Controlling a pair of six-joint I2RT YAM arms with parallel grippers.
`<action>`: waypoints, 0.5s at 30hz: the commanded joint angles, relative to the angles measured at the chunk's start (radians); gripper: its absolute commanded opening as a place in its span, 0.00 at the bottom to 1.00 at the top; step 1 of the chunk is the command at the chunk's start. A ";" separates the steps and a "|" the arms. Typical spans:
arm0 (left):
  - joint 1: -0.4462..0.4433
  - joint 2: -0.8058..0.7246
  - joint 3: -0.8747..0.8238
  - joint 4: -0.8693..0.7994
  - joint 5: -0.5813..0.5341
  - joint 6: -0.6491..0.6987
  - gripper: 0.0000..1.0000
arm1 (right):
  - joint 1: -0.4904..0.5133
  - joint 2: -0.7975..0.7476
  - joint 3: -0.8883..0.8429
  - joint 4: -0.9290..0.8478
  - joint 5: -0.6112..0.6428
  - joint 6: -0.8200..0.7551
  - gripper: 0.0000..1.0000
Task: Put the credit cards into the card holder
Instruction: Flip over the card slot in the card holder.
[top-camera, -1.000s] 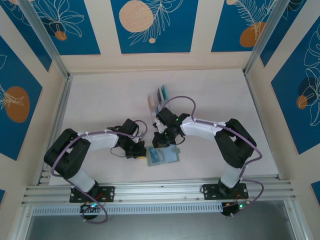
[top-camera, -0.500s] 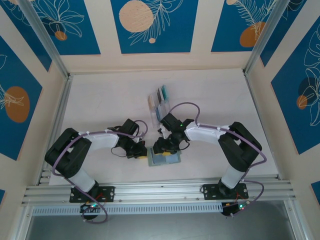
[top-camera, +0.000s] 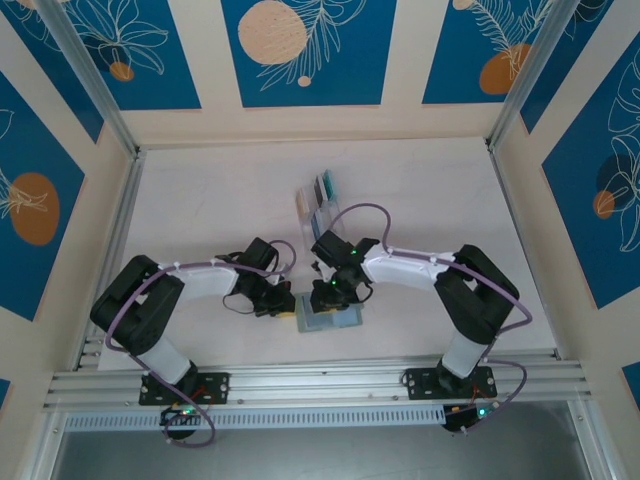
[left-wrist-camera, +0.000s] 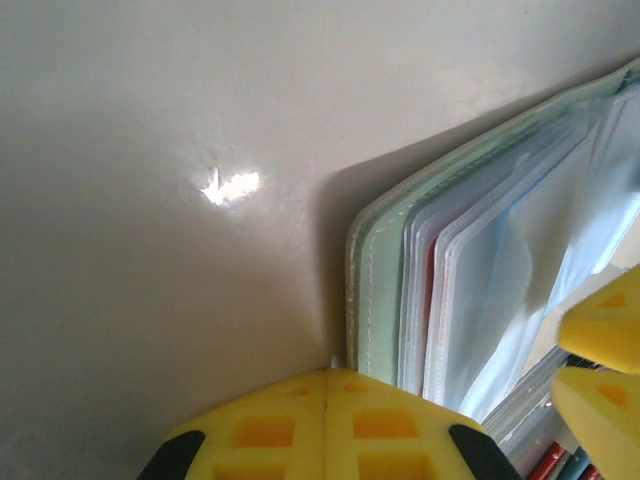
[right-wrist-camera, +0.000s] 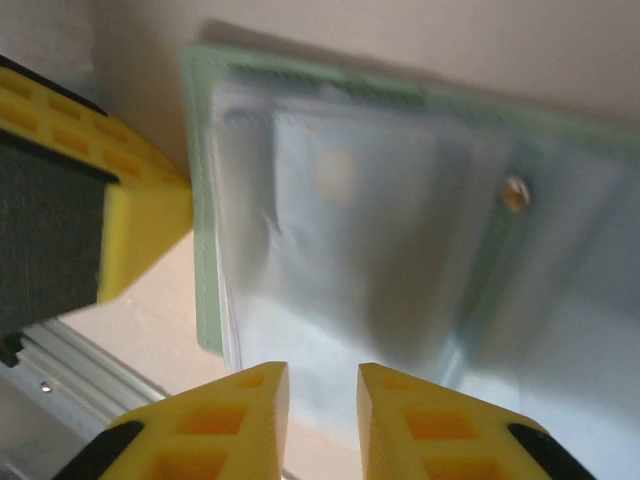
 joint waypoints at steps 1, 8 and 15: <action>-0.043 0.070 -0.011 0.156 -0.072 -0.006 0.02 | 0.032 0.045 0.065 0.010 0.018 -0.018 0.22; -0.037 0.048 -0.014 0.145 -0.067 -0.010 0.02 | 0.033 0.132 0.100 0.038 -0.034 -0.018 0.24; 0.044 -0.046 -0.029 0.129 0.000 -0.033 0.02 | -0.033 -0.015 0.187 -0.102 0.027 -0.093 0.36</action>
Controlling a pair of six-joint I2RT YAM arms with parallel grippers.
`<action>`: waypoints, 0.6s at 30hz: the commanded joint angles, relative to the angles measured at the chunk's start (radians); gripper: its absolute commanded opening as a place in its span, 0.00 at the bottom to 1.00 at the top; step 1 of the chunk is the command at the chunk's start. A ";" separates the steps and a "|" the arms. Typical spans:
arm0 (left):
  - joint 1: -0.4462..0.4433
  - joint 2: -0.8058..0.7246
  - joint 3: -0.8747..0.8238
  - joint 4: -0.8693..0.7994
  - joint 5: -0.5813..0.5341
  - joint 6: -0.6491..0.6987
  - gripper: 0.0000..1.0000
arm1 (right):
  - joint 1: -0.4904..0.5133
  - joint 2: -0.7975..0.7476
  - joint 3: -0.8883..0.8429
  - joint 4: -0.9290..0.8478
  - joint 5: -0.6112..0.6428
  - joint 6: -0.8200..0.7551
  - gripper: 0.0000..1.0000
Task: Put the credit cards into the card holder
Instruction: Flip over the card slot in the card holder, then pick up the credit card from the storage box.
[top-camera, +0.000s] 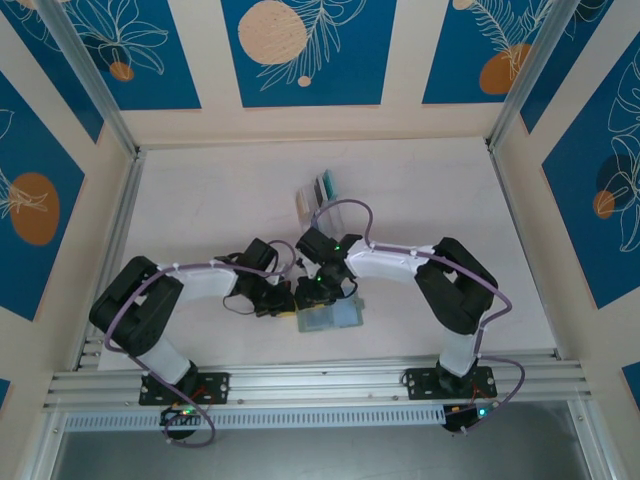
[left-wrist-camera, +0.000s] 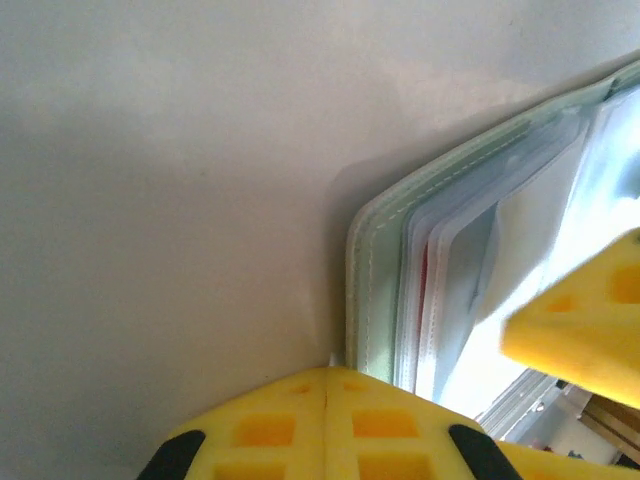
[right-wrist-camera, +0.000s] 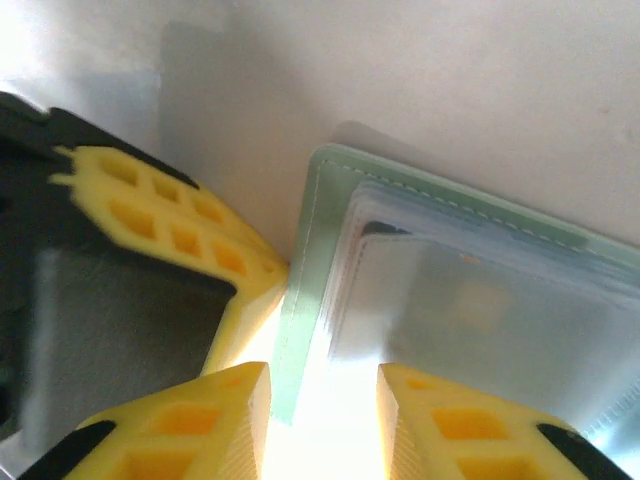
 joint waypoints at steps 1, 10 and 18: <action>0.044 -0.046 -0.009 0.087 0.004 -0.016 0.02 | -0.066 -0.101 0.086 -0.109 0.032 -0.065 0.37; 0.173 -0.166 0.076 -0.021 0.031 0.017 0.04 | -0.251 -0.065 0.277 -0.238 0.064 -0.210 0.45; 0.203 0.015 0.250 0.070 0.090 -0.037 0.03 | -0.311 0.128 0.519 -0.279 0.080 -0.282 0.45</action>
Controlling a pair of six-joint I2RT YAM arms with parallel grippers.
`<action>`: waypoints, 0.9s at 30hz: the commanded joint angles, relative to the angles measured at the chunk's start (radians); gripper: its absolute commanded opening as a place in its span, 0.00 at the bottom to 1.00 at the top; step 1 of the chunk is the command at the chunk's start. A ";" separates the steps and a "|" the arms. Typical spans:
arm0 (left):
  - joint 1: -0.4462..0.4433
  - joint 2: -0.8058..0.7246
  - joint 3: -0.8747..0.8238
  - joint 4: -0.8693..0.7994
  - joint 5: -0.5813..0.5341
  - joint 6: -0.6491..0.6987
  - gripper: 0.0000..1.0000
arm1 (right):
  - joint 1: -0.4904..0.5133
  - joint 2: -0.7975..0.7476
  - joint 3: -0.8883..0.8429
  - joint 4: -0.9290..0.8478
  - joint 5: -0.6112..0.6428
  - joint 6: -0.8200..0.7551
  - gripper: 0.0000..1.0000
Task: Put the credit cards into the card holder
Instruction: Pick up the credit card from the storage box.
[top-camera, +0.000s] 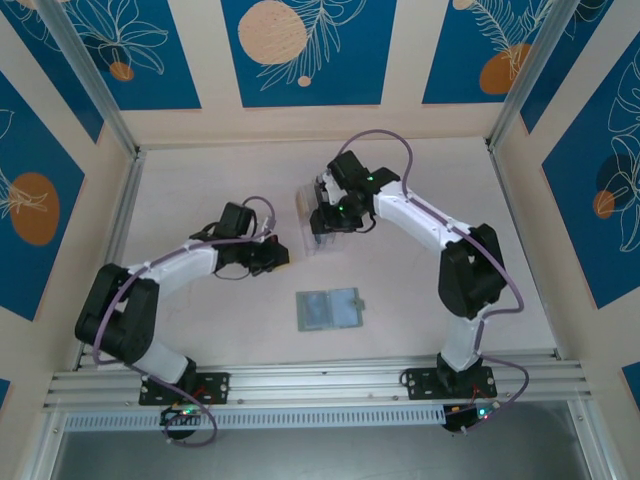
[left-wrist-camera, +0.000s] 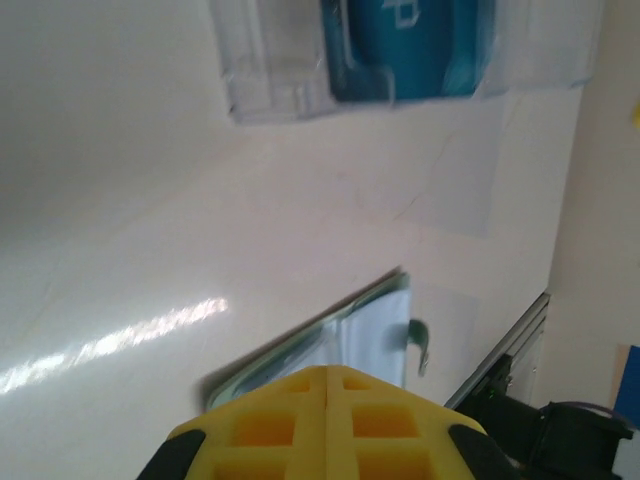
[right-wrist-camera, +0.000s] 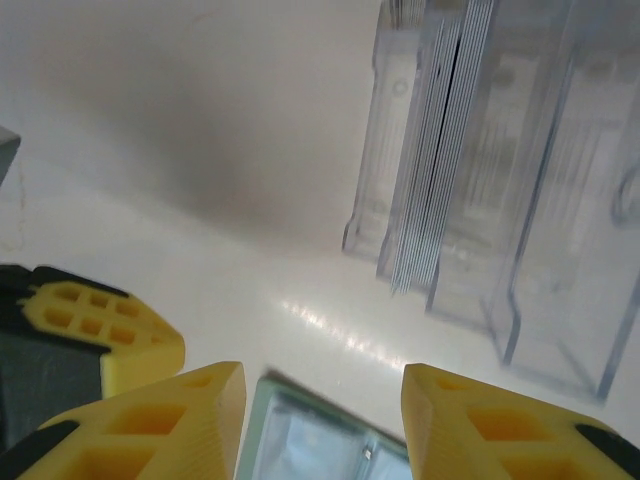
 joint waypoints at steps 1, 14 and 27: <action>0.017 0.079 0.069 0.054 0.053 -0.033 0.03 | -0.017 0.064 0.086 -0.062 -0.002 -0.059 0.45; 0.033 0.321 0.198 0.181 0.092 -0.112 0.03 | -0.027 0.211 0.209 -0.096 0.022 -0.092 0.44; 0.045 0.389 0.195 0.233 0.107 -0.128 0.03 | -0.002 0.291 0.306 -0.146 0.027 -0.102 0.42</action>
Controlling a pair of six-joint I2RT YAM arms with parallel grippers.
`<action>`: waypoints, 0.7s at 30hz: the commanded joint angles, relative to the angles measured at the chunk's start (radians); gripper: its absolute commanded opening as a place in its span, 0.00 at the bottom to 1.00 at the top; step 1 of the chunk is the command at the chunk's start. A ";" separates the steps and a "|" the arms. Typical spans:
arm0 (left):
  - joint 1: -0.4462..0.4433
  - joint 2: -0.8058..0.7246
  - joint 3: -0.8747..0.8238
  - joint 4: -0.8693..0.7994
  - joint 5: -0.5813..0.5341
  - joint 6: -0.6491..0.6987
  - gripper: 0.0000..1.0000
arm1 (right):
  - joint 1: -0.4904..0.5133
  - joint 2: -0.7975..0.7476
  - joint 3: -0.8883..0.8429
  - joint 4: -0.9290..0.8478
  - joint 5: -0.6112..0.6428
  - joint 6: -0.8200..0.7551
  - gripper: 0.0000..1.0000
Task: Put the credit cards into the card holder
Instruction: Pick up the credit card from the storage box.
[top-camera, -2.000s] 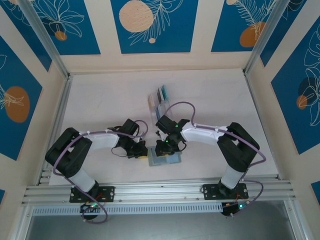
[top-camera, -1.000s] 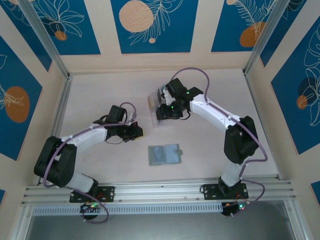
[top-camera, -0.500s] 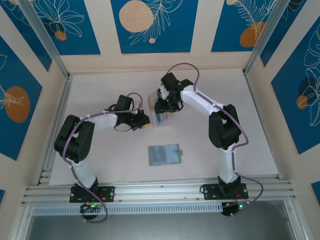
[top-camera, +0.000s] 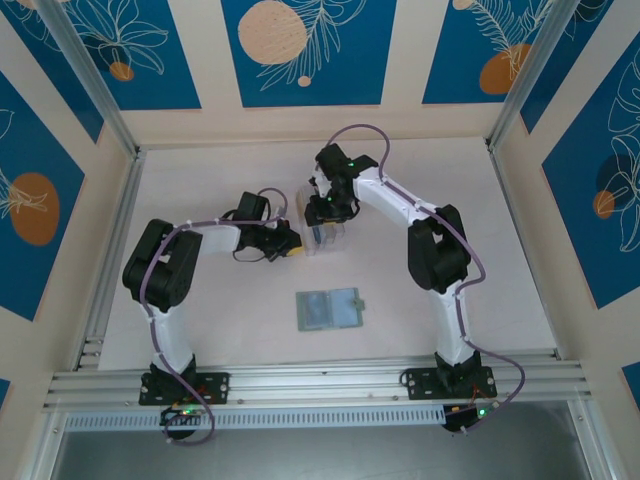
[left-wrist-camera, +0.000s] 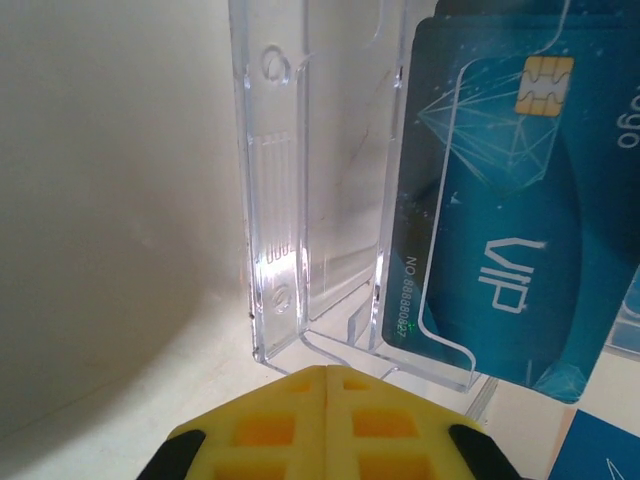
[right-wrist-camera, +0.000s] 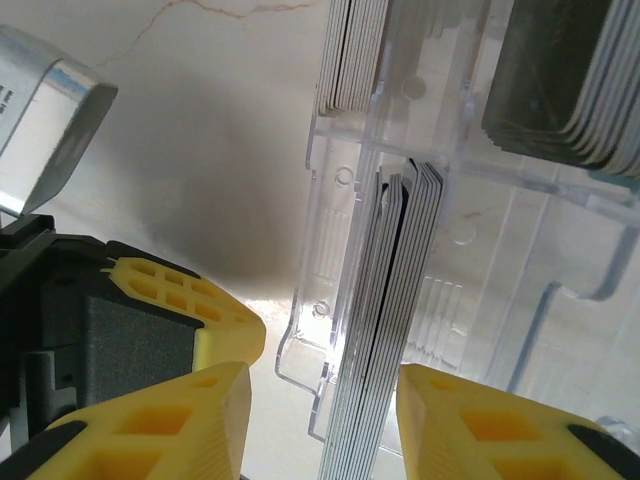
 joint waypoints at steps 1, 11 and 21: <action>0.015 0.023 0.019 0.037 0.029 -0.011 0.03 | 0.015 0.026 0.046 -0.048 -0.003 -0.022 0.41; 0.017 0.052 0.026 0.070 0.038 -0.024 0.03 | 0.006 0.020 0.046 -0.030 -0.115 -0.007 0.39; 0.017 0.062 0.022 0.091 0.043 -0.037 0.03 | 0.006 0.067 0.078 -0.069 -0.048 -0.012 0.40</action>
